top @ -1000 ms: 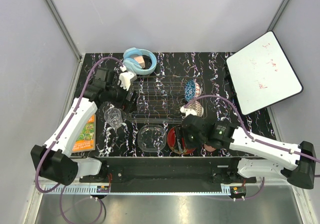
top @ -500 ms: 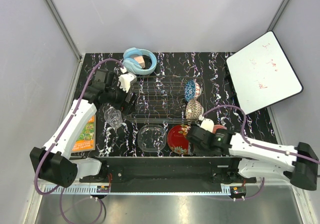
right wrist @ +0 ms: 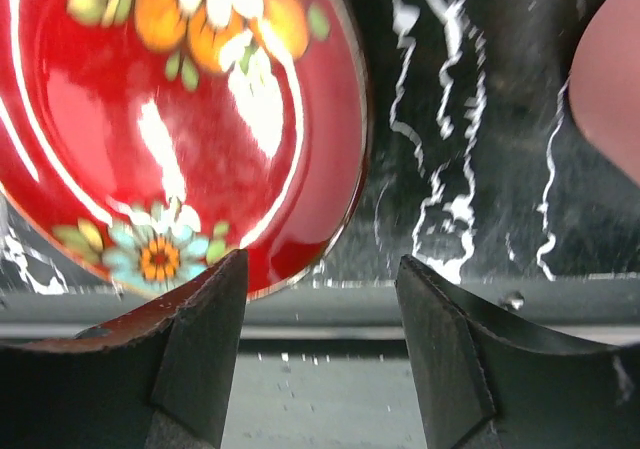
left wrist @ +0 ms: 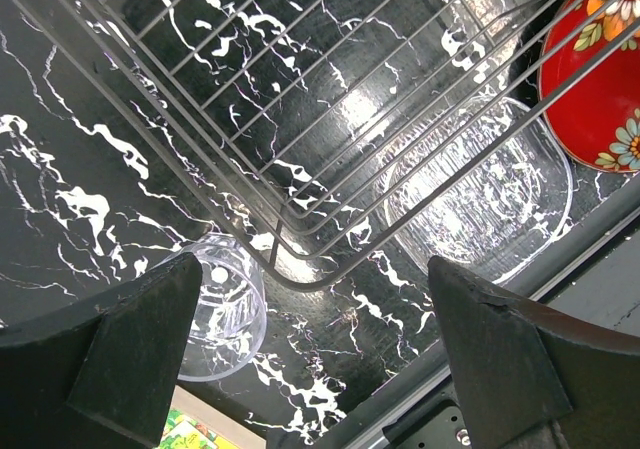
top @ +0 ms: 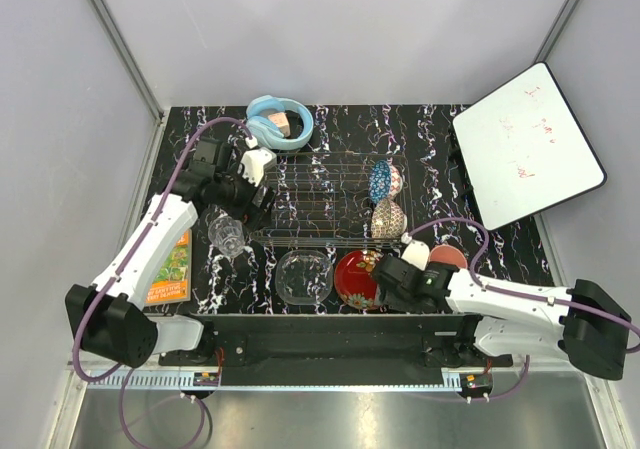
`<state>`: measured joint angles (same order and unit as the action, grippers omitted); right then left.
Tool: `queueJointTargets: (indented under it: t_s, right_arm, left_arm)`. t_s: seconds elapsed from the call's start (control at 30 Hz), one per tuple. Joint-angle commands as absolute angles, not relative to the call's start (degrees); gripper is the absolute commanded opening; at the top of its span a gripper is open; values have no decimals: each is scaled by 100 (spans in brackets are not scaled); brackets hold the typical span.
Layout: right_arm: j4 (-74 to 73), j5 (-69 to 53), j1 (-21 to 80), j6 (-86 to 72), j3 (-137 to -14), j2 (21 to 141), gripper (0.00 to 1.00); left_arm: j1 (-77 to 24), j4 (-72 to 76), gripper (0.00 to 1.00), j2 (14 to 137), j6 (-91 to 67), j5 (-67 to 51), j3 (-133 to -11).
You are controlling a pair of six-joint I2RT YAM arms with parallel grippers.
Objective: Load the mixed dishes into the dish rack
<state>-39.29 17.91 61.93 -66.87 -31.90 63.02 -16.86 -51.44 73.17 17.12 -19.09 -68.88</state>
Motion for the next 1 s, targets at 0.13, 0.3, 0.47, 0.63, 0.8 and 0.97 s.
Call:
queueJointTargets:
  t_s: [0.13, 0.3, 0.47, 0.63, 0.8, 0.97]
  right_arm:
    - [-3270, 1846, 5643, -6565, -3164, 6397, 68]
    - [-3226, 1880, 5520, -6723, -3278, 6540, 64]
    - [-3146, 1925, 5406, -6847, -3138, 6328, 63]
    - [-2988, 1793, 5344, -6750, -3217, 6705, 62]
    - [-2988, 1749, 5326, -6680, -3357, 7004, 61]
    - [-2997, 1705, 5300, -6662, -3489, 7277, 60]
  left_arm:
    - [-1670, -5098, 99, 7374, 1793, -1987, -7066]
    - [-1670, -5106, 99, 7374, 1828, -1960, -7101]
    - [-1670, -5150, 99, 7365, 1916, -1890, -7128]
    - [-1670, -5150, 99, 7444, 1916, -1881, -7198]
    - [-1670, -5194, 99, 7471, 1942, -1916, -7268]
    - [-1670, -5238, 99, 7523, 1951, -1925, -7365]
